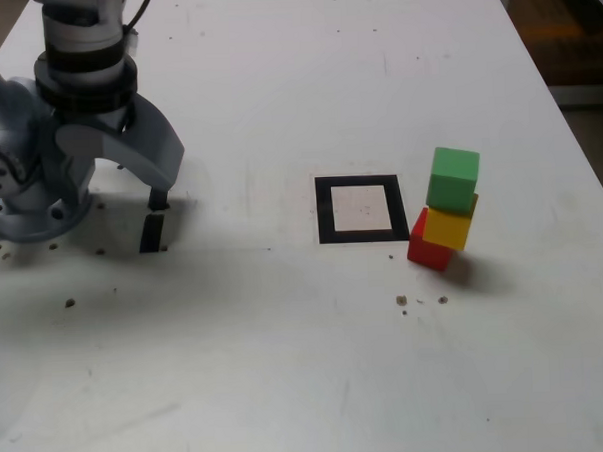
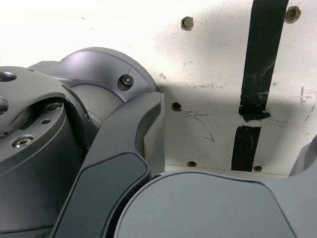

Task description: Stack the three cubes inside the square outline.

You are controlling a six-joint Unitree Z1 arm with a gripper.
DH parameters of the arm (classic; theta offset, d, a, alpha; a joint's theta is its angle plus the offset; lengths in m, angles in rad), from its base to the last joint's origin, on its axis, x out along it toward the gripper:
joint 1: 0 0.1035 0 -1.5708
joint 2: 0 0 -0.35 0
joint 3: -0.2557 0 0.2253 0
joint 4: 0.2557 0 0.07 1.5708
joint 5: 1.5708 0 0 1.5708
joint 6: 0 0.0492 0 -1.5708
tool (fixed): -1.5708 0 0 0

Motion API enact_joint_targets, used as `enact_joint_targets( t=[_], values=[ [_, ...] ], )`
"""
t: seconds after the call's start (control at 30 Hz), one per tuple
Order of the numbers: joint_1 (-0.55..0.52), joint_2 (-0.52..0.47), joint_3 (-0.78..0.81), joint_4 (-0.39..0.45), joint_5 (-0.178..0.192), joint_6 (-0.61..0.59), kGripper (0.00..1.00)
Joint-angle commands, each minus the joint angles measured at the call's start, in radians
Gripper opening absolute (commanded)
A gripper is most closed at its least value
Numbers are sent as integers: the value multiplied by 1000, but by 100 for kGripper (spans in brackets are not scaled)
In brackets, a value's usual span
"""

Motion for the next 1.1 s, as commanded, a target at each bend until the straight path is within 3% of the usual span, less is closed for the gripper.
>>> enact_joint_targets(
  t=[0.0,0.17,0.37,0.63,0.83,1.07],
  values=[
    [-1,1,0,1,2,-1,100],
    [-1,1,0,5,-3,-1,100],
    [-1,-2,-1,13,-34,-1,100],
    [1,-30,-29,28,6,2,100],
    [19,-123,-180,146,-18,-7,100],
    [2,-53,-600,378,-14,-21,99]
  ],
)
